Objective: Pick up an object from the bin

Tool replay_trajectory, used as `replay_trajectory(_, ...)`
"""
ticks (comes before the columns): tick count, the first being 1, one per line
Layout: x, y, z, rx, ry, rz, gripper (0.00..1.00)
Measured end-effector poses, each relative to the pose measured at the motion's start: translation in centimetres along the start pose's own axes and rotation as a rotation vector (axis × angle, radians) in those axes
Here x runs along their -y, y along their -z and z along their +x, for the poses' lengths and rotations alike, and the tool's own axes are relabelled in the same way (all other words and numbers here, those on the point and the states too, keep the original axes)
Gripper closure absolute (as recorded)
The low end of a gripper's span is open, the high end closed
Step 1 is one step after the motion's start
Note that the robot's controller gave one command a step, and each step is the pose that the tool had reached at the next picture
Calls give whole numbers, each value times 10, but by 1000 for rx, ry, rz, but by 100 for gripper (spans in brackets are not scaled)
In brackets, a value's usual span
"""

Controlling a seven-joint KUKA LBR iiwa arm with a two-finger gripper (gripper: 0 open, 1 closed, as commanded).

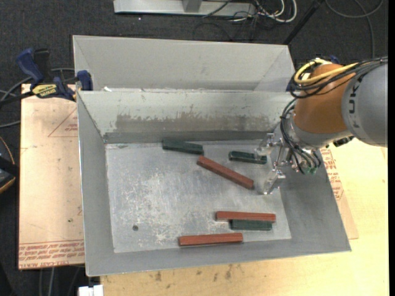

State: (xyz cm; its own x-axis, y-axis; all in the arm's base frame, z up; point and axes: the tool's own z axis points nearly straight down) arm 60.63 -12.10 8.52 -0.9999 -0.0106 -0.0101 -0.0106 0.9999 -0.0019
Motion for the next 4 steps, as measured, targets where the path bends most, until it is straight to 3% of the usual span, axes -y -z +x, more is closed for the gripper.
replay_trajectory(1,-1,-4,2,-6,1,-2,100)
replay_trajectory(2,-1,-5,3,-9,1,-2,0)
replay_trajectory(3,-1,-5,3,-9,1,-2,0)
replay_trajectory(4,-63,-5,5,8,63,2,100)
